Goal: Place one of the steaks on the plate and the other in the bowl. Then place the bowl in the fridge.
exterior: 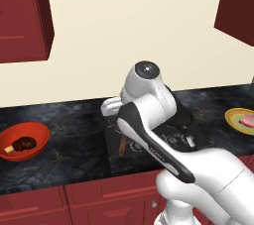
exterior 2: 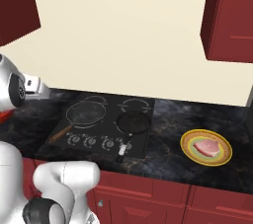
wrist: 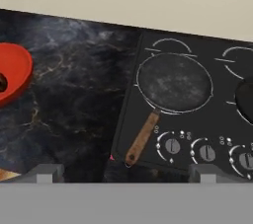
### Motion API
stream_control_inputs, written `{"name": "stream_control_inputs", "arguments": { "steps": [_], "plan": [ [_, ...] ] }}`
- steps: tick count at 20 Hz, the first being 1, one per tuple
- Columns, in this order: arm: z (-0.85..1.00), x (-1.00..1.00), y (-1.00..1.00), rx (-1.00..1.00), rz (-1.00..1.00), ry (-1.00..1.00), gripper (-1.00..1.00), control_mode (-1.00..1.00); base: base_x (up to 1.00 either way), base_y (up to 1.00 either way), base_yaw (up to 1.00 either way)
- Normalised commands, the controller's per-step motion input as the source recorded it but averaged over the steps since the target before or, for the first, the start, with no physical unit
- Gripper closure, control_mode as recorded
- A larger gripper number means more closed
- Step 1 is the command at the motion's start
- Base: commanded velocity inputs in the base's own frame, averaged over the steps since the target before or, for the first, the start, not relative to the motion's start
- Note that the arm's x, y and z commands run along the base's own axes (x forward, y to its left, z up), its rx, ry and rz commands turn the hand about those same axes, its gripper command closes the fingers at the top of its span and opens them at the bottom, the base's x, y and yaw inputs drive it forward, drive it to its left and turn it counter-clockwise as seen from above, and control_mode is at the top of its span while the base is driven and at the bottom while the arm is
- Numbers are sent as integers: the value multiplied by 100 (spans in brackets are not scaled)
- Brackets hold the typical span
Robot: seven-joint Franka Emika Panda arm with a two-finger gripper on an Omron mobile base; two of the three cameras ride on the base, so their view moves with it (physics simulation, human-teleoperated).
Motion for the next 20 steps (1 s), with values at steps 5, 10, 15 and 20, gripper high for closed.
{"name": "stream_control_inputs", "arguments": {
  "steps": [5, 10, 15, 20],
  "plan": [
    [3, -43, -100, 12, -1, -12, -100, -100, 0, 0, 0],
    [-12, -47, -100, 19, -2, -25, -100, -100, 0, 0, 0],
    [-3, -50, -89, 16, -8, -15, -100, -100, 0, 0, 0],
    [-1, -10, -15, 1, 0, -3, -100, -100, 0, 0, 0]
  ]
}}
